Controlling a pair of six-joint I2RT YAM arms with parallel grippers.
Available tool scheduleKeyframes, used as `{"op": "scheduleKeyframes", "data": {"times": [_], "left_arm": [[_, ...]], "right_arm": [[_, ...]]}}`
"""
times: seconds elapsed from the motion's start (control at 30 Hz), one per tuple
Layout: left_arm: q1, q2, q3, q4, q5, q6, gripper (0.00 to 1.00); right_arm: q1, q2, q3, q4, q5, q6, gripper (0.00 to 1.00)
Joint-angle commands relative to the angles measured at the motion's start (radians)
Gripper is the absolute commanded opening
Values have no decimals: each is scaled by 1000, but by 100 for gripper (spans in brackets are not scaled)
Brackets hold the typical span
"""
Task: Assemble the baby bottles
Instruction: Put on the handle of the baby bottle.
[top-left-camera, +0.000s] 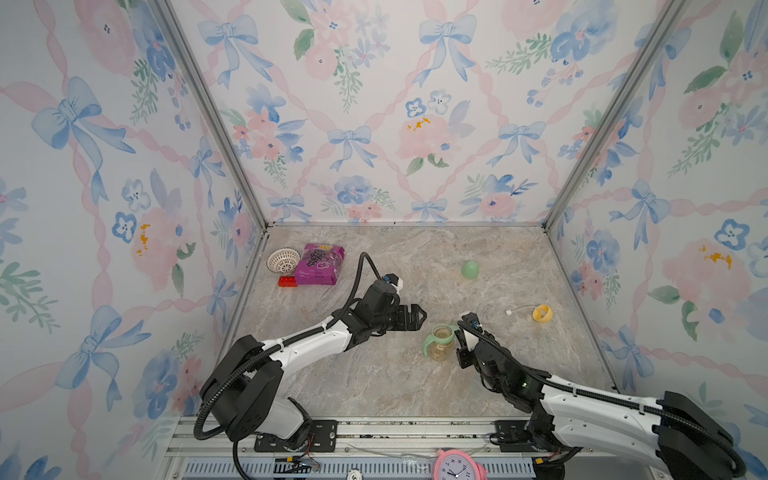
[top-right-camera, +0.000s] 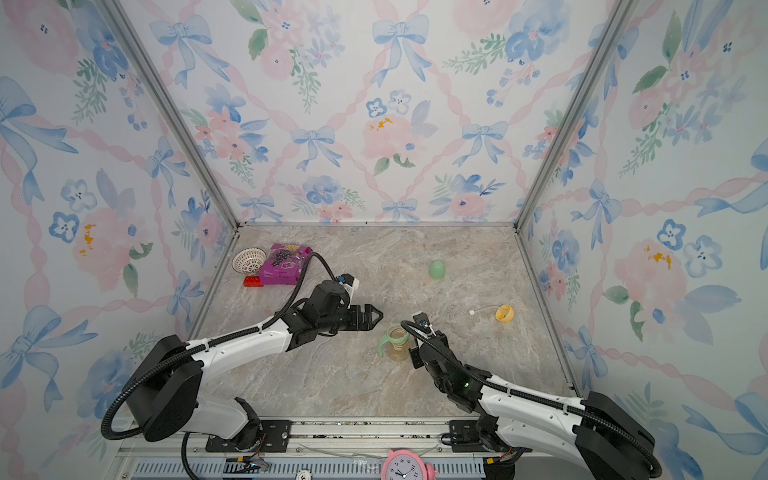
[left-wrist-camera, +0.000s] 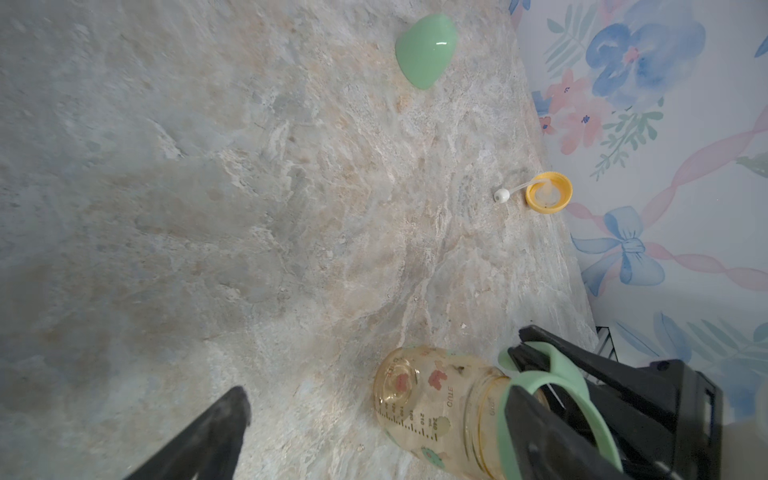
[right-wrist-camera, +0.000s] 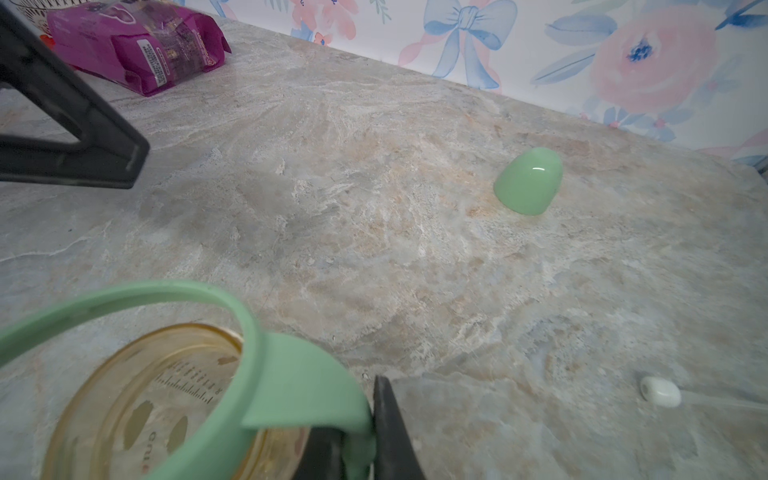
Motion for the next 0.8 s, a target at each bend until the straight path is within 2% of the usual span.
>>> {"op": "scheduleKeyframes", "data": {"times": [0.0,0.13,0.4,0.6,0.67,0.77], "left_arm": [[-5,12,22,18,4,-11,98],[-5,22,34,14,8,-9,98],[-7,36,47,12,12,-4,98],[-7,42,59,0,10,3,98],[-6,42,63,-4,12,5,98],[-6,44,70,-6,12,10,98]], "right_arm": [[24,-13,-32,58,46,15,0],[51,-9,-56,71,97,15,0],[62,37,-82,120,129,25,6],[75,10,-123,137,109,35,29],[85,-17,-137,130,109,40,42],[92,-77,-151,104,132,57,54]]}}
